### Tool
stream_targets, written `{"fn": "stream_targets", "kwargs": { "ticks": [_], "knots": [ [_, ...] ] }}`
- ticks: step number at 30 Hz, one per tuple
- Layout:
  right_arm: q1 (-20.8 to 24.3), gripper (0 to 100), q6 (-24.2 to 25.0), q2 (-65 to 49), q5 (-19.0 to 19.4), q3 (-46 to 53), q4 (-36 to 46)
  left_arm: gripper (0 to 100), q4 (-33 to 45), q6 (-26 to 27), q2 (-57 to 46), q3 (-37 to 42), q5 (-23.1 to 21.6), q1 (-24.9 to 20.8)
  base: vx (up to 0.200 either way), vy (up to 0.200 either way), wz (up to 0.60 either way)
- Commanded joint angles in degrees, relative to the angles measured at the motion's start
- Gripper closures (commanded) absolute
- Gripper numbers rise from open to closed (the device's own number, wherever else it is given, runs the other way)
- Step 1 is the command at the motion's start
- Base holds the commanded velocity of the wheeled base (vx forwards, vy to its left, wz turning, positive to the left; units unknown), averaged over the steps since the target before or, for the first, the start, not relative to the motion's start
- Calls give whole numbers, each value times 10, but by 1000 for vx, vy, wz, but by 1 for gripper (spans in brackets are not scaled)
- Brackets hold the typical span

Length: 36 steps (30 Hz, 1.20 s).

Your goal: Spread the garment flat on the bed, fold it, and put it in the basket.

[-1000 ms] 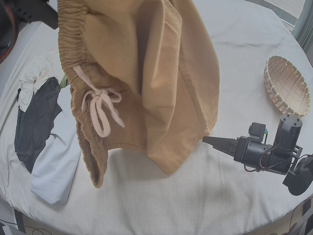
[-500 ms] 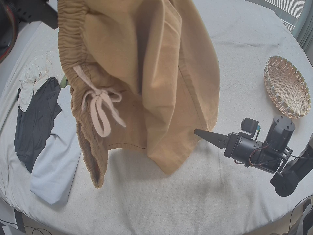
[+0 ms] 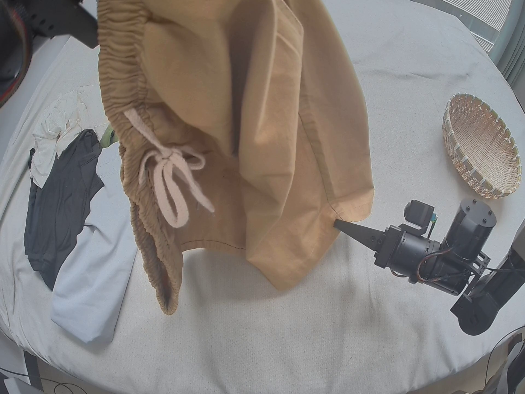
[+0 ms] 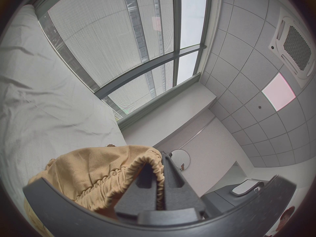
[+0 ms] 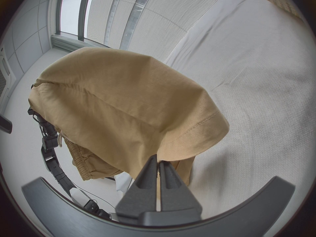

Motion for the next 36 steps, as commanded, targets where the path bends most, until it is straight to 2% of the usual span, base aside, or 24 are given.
{"fn": "stream_targets", "kwargs": {
  "ticks": [1,9,11,12,14,17,21,22,23,25,27,30,34,36],
  "knots": [
    [-8,100,1,-57,0,47,-23,100,-1,-1,-1,-3,0,4,0,0,0],
    [-30,100,37,-211,-3,102,-22,100,-1,-1,-2,-15,4,6,0,0,0],
    [-30,100,37,-211,-3,102,-22,100,-1,-1,-2,-15,4,6,0,0,0],
    [-60,100,64,-272,-2,94,-3,100,6,-1,-12,-10,10,6,0,0,0],
    [-70,100,72,-292,-2,89,10,100,7,-1,-13,-10,12,6,0,0,0],
    [-92,100,83,-380,-1,52,102,100,9,-2,-12,-14,17,19,0,0,0],
    [-97,100,83,-473,-1,-10,241,100,32,-5,-15,-15,18,33,0,0,0],
    [-97,100,83,-473,-1,-10,241,100,32,-5,-15,-15,18,33,0,0,0],
    [-97,100,83,-516,0,-41,310,100,65,-5,-19,-15,18,40,0,0,0],
    [-97,100,83,-548,2,-66,371,100,99,-5,-32,-11,19,47,0,0,0],
    [-100,100,81,-563,2,-80,411,100,136,-6,-46,-3,27,58,0,0,0],
    [-129,100,80,-559,4,-77,422,100,174,-6,-63,19,49,69,0,0,0],
    [-153,100,79,-539,4,-62,431,100,179,-7,-71,60,68,76,0,0,0],
    [-176,100,62,-487,4,-34,432,100,173,-23,-73,115,80,98,0,0,0]
  ]
}}
